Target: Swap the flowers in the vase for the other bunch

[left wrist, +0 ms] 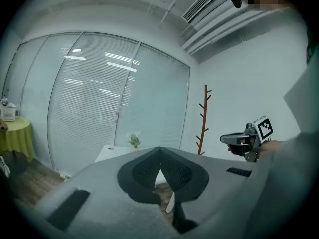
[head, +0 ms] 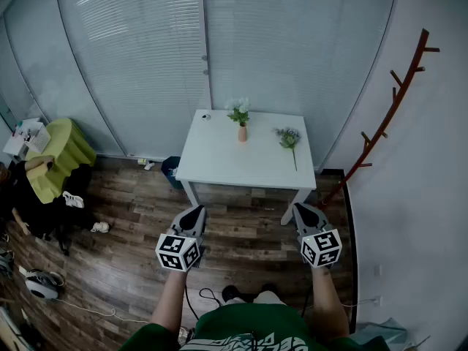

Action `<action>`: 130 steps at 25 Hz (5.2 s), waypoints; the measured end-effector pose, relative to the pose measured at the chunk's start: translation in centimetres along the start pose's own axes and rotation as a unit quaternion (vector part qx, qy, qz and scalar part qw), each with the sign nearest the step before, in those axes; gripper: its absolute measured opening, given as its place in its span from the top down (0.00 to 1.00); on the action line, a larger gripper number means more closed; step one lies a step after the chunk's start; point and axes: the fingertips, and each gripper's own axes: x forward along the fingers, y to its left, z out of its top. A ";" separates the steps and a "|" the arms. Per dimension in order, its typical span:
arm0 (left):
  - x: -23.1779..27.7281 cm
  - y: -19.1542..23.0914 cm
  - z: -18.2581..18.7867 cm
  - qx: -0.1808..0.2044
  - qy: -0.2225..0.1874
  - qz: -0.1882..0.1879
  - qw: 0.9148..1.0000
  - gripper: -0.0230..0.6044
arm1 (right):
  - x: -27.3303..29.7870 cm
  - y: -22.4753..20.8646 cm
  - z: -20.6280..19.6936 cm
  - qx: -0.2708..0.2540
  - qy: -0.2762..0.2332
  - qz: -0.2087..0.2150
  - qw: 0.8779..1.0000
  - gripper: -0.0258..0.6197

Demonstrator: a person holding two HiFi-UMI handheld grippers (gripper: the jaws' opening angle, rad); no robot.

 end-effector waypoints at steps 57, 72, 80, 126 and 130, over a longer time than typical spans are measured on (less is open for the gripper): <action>41.8 24.8 1.5 0.015 0.102 -0.085 0.991 0.95 | 47.7 -15.7 -2.3 0.045 0.062 -0.025 0.997 0.94; 47.0 25.2 -1.4 0.013 0.138 -0.101 0.985 0.95 | 51.7 -16.6 -5.1 0.040 0.085 -0.006 0.996 0.94; 49.4 25.7 -2.9 0.005 0.157 -0.099 0.983 0.95 | 54.7 -17.0 -7.4 0.043 0.100 0.014 0.994 0.93; 53.4 30.7 -4.3 -0.043 0.160 -0.061 0.984 0.95 | 69.6 -17.7 -13.3 0.008 0.147 0.084 0.986 0.84; 53.0 30.8 -3.4 -0.043 0.151 -0.054 0.986 0.95 | 69.4 -18.1 -10.7 0.018 0.126 0.083 0.988 0.84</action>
